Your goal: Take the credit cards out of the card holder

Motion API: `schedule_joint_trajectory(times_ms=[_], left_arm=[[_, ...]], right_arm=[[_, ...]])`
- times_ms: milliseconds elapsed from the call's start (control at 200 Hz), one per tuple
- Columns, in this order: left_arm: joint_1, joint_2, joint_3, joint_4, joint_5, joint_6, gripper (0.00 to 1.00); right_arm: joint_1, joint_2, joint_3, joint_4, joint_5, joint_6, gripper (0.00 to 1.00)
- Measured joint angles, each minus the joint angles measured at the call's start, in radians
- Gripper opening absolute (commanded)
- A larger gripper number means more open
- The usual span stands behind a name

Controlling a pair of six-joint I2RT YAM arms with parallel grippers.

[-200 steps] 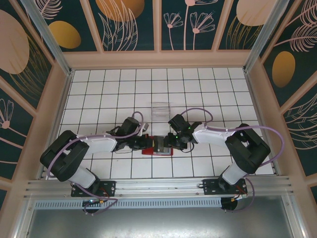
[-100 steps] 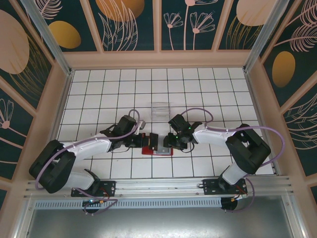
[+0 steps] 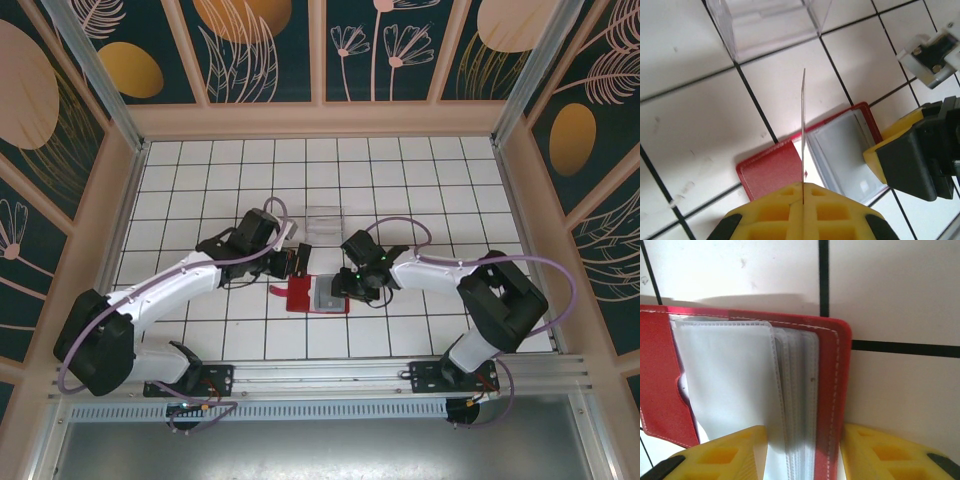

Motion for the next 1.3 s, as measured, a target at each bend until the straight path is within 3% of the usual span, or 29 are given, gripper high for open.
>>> schedule_joint_trajectory(times_ms=[425, 891, 1076, 1301], left_arm=[[0.0, 0.134, 0.272, -0.083, -0.076, 0.278, 0.0], [0.002, 0.288, 0.535, -0.19, -0.104, 0.739, 0.0], [0.011, 0.425, 0.717, -0.291, -0.109, 0.911, 0.0], [0.022, 0.668, 1.029, -0.533, -0.095, 1.099, 0.0]], right_arm=[[-0.053, -0.043, 0.006, -0.086, 0.036, -0.046, 0.43], [-0.186, -0.157, 0.043, -0.182, 0.079, -0.117, 0.43], [-0.24, -0.21, 0.043, -0.216, 0.084, -0.142, 0.43], [-0.284, -0.223, 0.043, -0.229, 0.085, -0.157, 0.43]])
